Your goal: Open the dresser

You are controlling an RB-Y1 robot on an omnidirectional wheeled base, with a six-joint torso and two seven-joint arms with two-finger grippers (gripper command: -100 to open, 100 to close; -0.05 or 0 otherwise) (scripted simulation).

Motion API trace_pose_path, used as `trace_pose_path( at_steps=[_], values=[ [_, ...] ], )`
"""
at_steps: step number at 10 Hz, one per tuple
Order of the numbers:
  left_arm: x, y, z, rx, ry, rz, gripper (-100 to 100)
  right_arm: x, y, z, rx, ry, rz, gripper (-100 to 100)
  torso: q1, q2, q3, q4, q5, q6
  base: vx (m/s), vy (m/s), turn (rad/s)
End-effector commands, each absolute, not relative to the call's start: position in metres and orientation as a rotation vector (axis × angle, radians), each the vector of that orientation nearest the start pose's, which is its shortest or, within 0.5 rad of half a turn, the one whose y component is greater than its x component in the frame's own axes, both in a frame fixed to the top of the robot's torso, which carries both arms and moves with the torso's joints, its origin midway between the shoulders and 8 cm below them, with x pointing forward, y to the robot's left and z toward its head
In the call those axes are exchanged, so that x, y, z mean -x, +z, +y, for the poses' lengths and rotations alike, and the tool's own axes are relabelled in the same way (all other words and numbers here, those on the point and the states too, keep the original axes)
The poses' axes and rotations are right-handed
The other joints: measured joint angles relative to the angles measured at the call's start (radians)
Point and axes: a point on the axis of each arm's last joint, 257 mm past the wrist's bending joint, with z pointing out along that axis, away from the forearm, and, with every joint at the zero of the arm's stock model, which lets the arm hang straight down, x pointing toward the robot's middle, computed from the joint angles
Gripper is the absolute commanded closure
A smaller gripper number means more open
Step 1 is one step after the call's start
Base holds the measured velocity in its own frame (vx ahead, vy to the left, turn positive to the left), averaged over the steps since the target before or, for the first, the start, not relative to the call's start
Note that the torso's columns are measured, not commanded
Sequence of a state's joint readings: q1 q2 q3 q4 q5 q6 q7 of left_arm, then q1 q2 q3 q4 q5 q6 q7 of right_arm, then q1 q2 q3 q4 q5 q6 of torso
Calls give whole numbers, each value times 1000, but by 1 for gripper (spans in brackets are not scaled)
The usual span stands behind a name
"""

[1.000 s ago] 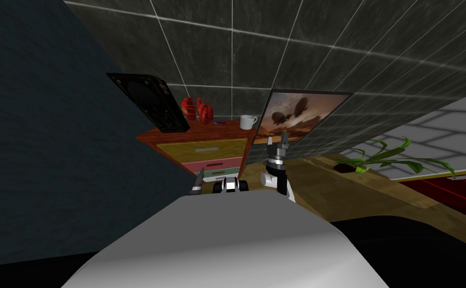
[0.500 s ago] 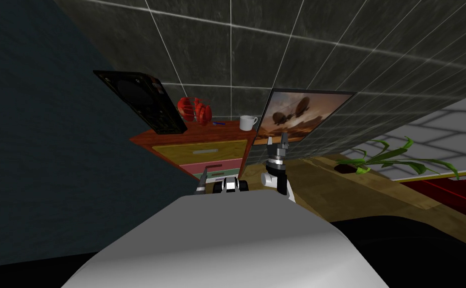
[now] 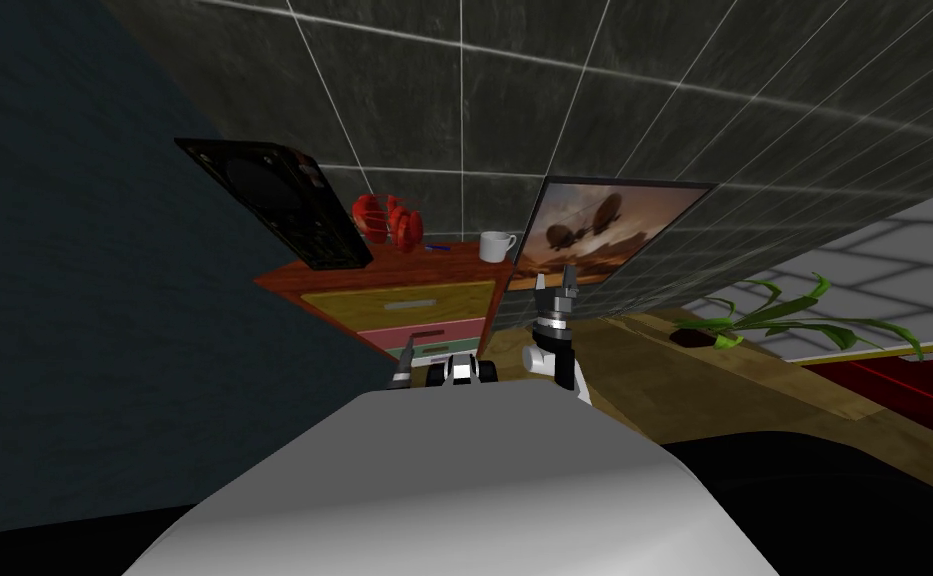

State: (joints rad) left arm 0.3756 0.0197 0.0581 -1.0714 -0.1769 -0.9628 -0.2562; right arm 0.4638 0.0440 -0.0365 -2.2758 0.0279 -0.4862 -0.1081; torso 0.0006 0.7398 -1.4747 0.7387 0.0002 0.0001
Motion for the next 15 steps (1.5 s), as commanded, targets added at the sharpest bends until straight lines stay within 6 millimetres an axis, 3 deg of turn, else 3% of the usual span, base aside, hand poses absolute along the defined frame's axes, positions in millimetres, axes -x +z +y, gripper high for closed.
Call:
trace_pose_path(
  at_steps=[1,4,5,8,10,13,14,15],
  values=[
    [-326,-372,270,840,-901,1289,100,-347,32,-289,-696,1364,548,0,-1,4,2,1,0,0,-178,-37,12],
    [-324,-369,271,837,-902,1288,100,-347,32,-289,-696,1364,548,0,0,-1,-1,0,0,0,-143,-29,6],
    [-323,-368,283,804,-887,1313,-100,-347,32,-289,-696,1364,548,0,1,-7,-4,-2,0,0,-16,-5,-3],
    [-324,-365,299,759,-866,1344,-100,-347,32,-289,-696,1364,548,0,0,-5,-3,-2,0,0,23,0,-2],
    [-337,-362,303,775,-863,1341,-100,-347,32,-289,-696,1364,548,0,-2,-4,-2,-1,0,0,102,-17,-20],
    [-345,-365,282,855,-894,1296,-100,-347,32,-289,-696,1364,548,0,0,0,-1,0,0,0,79,3,-5],
    [-343,-362,286,839,-887,1305,-100,-347,32,-289,-696,1364,548,0,0,2,1,0,0,0,16,2,0],
    [-356,-367,286,845,-881,1304,-100,-347,32,-289,-696,1364,548,0,0,2,1,0,0,0,-49,15,26]
  ],
)
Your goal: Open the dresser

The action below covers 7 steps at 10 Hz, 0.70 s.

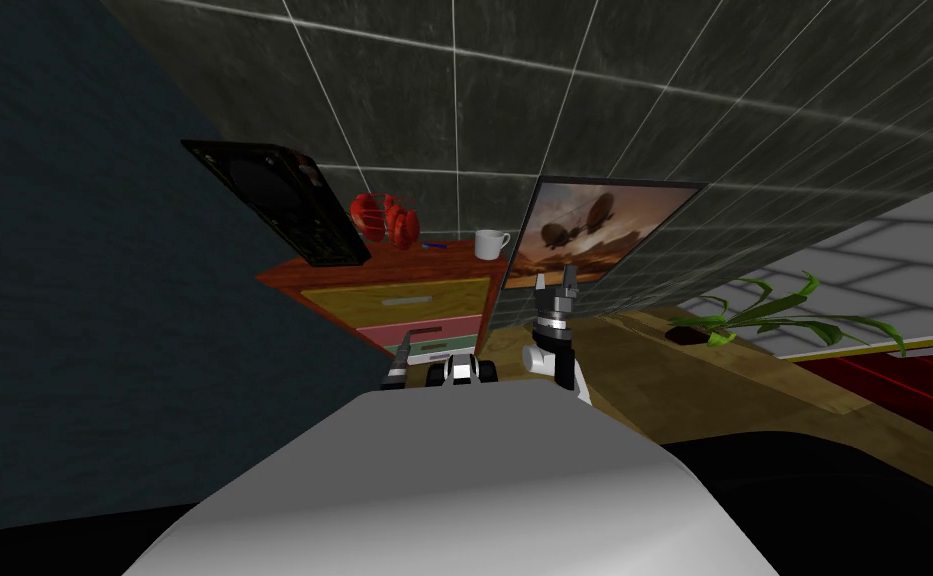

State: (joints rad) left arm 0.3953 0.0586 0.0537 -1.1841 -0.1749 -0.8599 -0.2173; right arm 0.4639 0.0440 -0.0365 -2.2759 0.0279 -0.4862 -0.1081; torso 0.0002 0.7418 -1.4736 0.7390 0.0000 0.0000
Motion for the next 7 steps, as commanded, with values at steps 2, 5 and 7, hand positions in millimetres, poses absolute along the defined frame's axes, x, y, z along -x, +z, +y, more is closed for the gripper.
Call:
trace_pose_path(
  at_steps=[2,5,7],
  values=[
    [-370,-370,285,846,-876,1303,-100,-347,32,-289,-696,1364,548,0,1,-1,0,0,0,0,-75,22,11],
    [-395,-374,278,845,-884,1305,-100,-347,32,-289,-696,1364,548,0,-1,-4,-3,-1,0,0,-77,15,12],
    [-408,-371,278,841,-879,1298,-100,-347,32,-289,-696,1364,548,0,0,-6,-4,-2,0,0,-43,19,10]
  ],
)
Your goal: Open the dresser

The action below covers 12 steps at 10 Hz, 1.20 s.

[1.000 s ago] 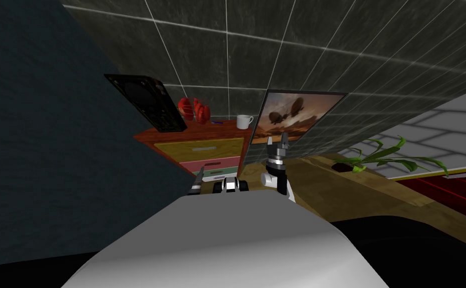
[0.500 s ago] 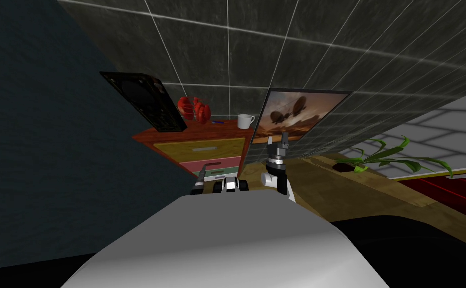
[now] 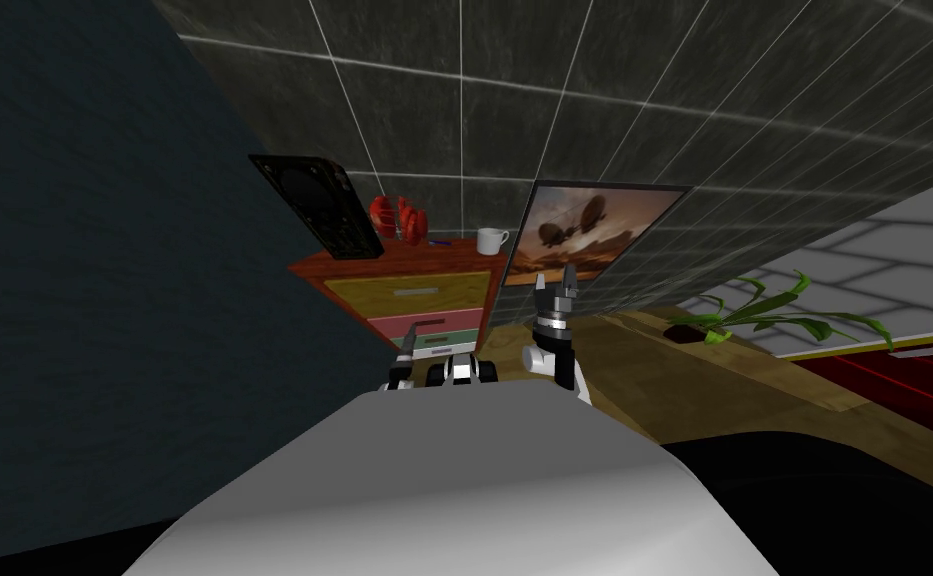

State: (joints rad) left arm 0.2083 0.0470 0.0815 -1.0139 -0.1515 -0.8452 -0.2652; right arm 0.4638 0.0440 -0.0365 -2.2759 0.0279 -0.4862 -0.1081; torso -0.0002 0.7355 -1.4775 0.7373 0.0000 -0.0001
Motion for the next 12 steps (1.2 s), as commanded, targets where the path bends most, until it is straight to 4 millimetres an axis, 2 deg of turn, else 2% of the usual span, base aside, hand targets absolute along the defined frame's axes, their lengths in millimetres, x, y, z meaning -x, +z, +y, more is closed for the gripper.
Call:
trace_pose_path(
  at_steps=[1,2,5,8,9,12],
  values=[
    [-416,-369,274,836,-889,1296,-100,-347,32,-289,-696,1364,548,0,1,2,1,0,0,0,-56,19,9],
    [-417,-372,273,839,-889,1301,-100,-347,32,-289,-696,1364,548,0,0,3,2,1,0,0,-21,7,-2],
    [-443,-377,267,849,-880,1311,-100,-347,32,-289,-696,1364,548,0,0,3,2,1,0,0,-60,21,16],
    [-469,-371,257,840,-892,1312,-100,-347,32,-289,-696,1364,548,0,0,3,2,1,0,0,-76,15,13],
    [-476,-376,255,851,-883,1323,-100,-347,32,-289,-696,1364,548,0,0,2,1,1,0,0,-70,28,19],
    [-499,-362,246,834,-895,1309,-100,-347,32,-289,-696,1364,548,0,-1,1,0,0,0,0,-46,23,7]
  ],
)
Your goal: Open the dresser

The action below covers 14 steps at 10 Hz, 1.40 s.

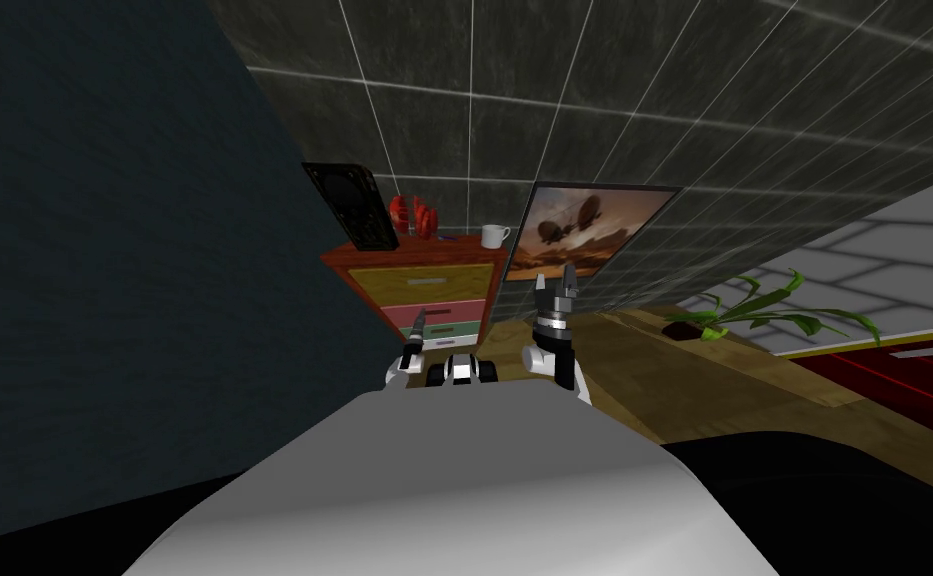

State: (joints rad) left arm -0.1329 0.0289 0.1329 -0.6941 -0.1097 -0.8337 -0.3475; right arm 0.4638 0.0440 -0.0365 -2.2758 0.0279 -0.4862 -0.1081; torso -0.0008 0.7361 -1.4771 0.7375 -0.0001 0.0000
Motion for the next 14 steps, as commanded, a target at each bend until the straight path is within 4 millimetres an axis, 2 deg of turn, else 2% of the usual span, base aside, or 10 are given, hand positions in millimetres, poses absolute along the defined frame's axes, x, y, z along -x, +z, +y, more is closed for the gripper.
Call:
trace_pose_path(
  at_steps=[1,2,4,5,6,7,9,11,12,14],
  values=[
    [-507,-359,240,829,-905,1314,-100,-347,32,-289,-696,1364,548,0,1,1,1,0,0,0,-61,25,9],
    [-513,-362,238,838,-896,1322,-100,-347,32,-289,-696,1364,548,0,1,3,2,1,0,0,-84,11,22],
    [-524,-354,231,825,-910,1319,-100,-347,32,-289,-696,1364,548,0,0,3,2,1,0,0,-52,12,4],
    [-520,-357,232,830,-906,1321,-100,-347,32,-289,-696,1364,548,0,0,0,0,0,0,0,-10,2,-3],
    [-509,-360,238,830,-907,1318,100,-347,32,-289,-696,1364,548,0,0,-1,0,0,0,0,49,-24,-24],
    [-501,-360,241,825,-914,1312,100,-347,32,-289,-696,1364,548,0,-1,-2,-1,-1,0,0,116,-43,-5],
    [-486,-373,248,845,-896,1326,100,-347,32,-289,-696,1364,548,0,2,-10,-4,-3,2,4,68,-20,0],
    [-490,-364,248,832,-901,1310,100,-347,32,-289,-696,1364,548,0,5,-7,-3,-5,4,3,0,0,-5],
    [-478,-368,251,835,-904,1314,100,-347,32,-289,-696,1364,548,0,4,-6,-3,-3,3,2,48,-14,-35],
    [-463,-362,259,823,-905,1292,100,-347,32,-289,-696,1364,548,0,2,-5,-3,-4,2,0,72,-21,-11]
  ],
)
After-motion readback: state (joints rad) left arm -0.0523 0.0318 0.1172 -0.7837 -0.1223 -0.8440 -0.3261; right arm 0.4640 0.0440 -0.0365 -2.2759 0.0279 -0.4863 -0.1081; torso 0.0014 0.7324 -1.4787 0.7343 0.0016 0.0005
